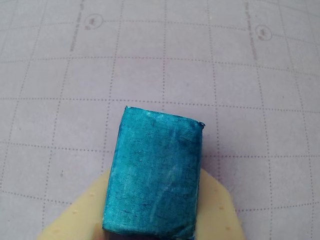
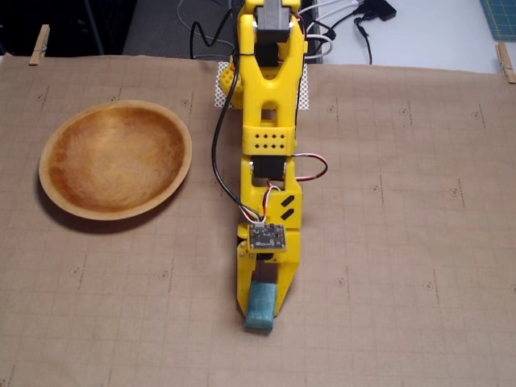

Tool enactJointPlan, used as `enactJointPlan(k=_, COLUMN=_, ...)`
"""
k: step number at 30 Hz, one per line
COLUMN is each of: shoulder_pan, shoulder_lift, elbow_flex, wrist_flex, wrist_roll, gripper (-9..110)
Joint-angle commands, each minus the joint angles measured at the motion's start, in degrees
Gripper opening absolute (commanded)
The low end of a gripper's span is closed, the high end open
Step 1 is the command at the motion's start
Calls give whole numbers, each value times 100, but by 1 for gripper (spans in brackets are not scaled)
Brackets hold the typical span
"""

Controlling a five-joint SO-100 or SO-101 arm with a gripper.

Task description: Grasp a blue block and put it in the bowl.

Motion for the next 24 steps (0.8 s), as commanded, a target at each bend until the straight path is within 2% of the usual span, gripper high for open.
enactJointPlan(k=1, shoulder_pan=35, shoulder_lift=1169, elbow_flex=316, wrist_flex=-9, wrist_roll=-9, gripper=-2)
enactJointPlan(k=11, shoulder_pan=79, shoulder_lift=3261, elbow_flex=1143, wrist_flex=299, wrist_roll=0, gripper=-2)
enactJointPlan(k=24, shoulder_pan=492, shoulder_lift=5924, elbow_flex=1169, wrist_flex=3015, wrist_roll=-18, gripper=-3)
